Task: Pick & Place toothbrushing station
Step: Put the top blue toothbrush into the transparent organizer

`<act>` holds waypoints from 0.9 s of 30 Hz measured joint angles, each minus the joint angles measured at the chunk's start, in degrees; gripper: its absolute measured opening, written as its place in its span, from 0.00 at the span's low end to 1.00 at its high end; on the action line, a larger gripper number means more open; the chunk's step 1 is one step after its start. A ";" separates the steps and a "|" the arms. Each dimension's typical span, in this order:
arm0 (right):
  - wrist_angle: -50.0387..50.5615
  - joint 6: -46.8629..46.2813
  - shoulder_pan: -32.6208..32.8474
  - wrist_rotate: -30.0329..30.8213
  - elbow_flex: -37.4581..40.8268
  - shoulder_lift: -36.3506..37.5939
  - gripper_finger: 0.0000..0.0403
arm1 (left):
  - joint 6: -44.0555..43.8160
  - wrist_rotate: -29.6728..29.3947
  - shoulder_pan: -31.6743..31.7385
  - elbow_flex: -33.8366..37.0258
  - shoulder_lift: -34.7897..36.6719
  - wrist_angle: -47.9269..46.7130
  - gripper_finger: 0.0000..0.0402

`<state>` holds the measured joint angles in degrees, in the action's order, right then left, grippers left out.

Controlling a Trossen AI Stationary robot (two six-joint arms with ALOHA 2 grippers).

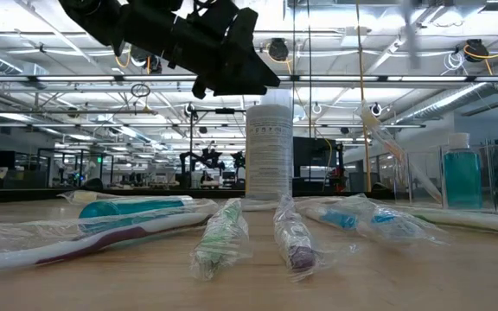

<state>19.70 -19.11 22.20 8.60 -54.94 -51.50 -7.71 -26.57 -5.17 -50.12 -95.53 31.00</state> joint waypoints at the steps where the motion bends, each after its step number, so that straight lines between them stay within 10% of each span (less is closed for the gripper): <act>1: 2.68 -1.53 1.48 0.07 -0.67 0.84 0.04 | -0.18 0.01 0.00 0.01 0.00 -0.01 0.46; 12: 15.00 -8.60 11.80 15.67 4.29 4.95 0.04 | 0.28 1.99 -0.20 0.01 0.00 0.02 0.46; 27: 13.14 -14.67 12.68 17.16 12.35 4.56 0.04 | -0.04 2.05 -0.17 -0.01 0.00 0.33 0.46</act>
<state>32.83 -33.78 34.88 25.76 -42.59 -46.94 -7.75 -24.51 -5.34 -50.13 -95.53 31.33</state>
